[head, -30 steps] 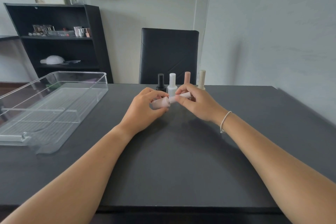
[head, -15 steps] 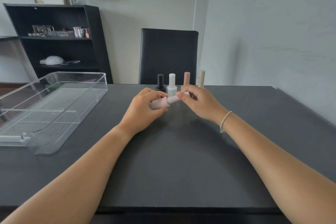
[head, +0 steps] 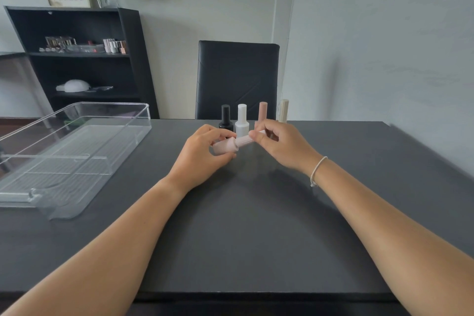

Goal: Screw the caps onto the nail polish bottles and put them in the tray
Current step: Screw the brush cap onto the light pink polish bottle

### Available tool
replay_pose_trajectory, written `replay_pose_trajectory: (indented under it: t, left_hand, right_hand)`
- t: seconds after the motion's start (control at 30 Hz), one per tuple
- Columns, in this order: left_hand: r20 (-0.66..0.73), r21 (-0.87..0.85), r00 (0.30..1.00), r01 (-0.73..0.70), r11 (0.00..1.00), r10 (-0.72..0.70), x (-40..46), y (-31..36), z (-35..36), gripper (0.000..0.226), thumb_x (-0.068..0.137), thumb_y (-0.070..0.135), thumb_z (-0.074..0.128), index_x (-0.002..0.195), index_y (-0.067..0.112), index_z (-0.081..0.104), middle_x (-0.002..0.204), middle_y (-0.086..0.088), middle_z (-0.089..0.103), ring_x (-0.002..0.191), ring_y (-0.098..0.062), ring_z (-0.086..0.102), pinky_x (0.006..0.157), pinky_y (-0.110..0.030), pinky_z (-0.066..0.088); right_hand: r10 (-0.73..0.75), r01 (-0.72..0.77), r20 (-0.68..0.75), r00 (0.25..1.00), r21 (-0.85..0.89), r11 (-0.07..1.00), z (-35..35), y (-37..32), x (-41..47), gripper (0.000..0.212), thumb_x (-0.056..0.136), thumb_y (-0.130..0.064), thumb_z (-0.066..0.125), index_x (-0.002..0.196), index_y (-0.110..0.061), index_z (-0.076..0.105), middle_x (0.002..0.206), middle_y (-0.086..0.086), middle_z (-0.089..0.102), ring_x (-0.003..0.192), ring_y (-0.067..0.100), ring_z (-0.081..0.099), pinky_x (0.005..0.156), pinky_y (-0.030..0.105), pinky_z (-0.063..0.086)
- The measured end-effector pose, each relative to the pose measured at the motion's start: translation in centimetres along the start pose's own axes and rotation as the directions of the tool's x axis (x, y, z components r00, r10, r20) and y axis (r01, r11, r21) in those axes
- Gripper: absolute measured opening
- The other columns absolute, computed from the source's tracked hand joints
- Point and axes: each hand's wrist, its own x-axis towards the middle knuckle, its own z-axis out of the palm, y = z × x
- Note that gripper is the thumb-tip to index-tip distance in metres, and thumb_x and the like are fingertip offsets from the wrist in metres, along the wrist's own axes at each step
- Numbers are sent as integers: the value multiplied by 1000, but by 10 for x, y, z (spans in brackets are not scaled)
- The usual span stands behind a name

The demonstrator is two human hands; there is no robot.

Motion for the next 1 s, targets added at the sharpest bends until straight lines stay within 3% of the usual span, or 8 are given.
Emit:
replay_pose_trajectory:
  t: [0.07,0.2,0.37,0.47,0.63,0.77,0.87,1.0]
  left_hand:
    - [-4,-1,1000,0,1000,0,-1,0,0,36,75,18,73,107,29,63,100,2,55,86,-1,49,70,-13,38]
    - [-6,9,1000,-5,1000,5,-1,1,-1,36,75,17,73,107,30,63,100,1,55,86,0,48,70,-13,37]
    - [-4,-6,1000,2,1000,-2,-2,0,-1,36,74,18,74,107,30,63,100,1,55,86,-3,48,71,-15,39]
    - [-4,-4,1000,-1,1000,1,-2,0,-1,36,74,17,74,107,29,63,100,1,55,86,-3,48,72,-17,40]
    - [-3,-7,1000,-4,1000,4,-1,1,-1,36,74,17,73,107,28,63,101,1,55,87,-3,49,73,-17,40]
    - [-2,-2,1000,-5,1000,5,-1,1,-1,36,75,17,73,106,30,62,101,1,55,87,-3,48,72,-15,39]
    - [-2,-3,1000,2,1000,-2,0,1,-1,36,74,17,73,107,30,63,100,2,55,87,-3,48,73,-15,40]
    - [-14,-17,1000,0,1000,0,-1,0,-1,36,73,17,74,106,29,64,97,4,54,84,-2,48,71,-15,39]
  right_hand:
    - [7,-7,6,1000,11,1000,1,0,0,31,90,-36,51,84,-6,59,58,-3,40,50,5,37,53,15,32]
    - [-33,32,30,999,57,998,2,-1,0,11,87,-27,59,90,-16,55,75,5,54,56,2,44,58,11,38]
    - [-52,50,30,998,35,998,2,0,0,6,87,-15,57,87,-19,53,68,-9,48,55,-7,46,56,6,37]
    - [-32,32,13,999,19,999,1,0,0,7,89,-20,56,83,-16,54,62,-9,43,51,-7,44,55,5,36]
    - [2,-2,10,1000,1,1000,2,2,2,29,90,-36,51,81,-9,58,58,-5,42,48,-1,41,52,11,34]
    - [-39,38,30,999,38,999,1,0,0,7,87,-22,58,89,-17,54,75,2,53,54,-7,46,55,6,38]
    - [-56,55,38,998,28,998,0,-2,0,6,87,-14,57,88,-18,51,69,-8,49,54,-8,48,55,6,38]
    - [-26,26,10,1000,9,1000,0,-2,0,8,89,-21,56,84,-14,54,62,-9,43,53,1,44,54,6,36]
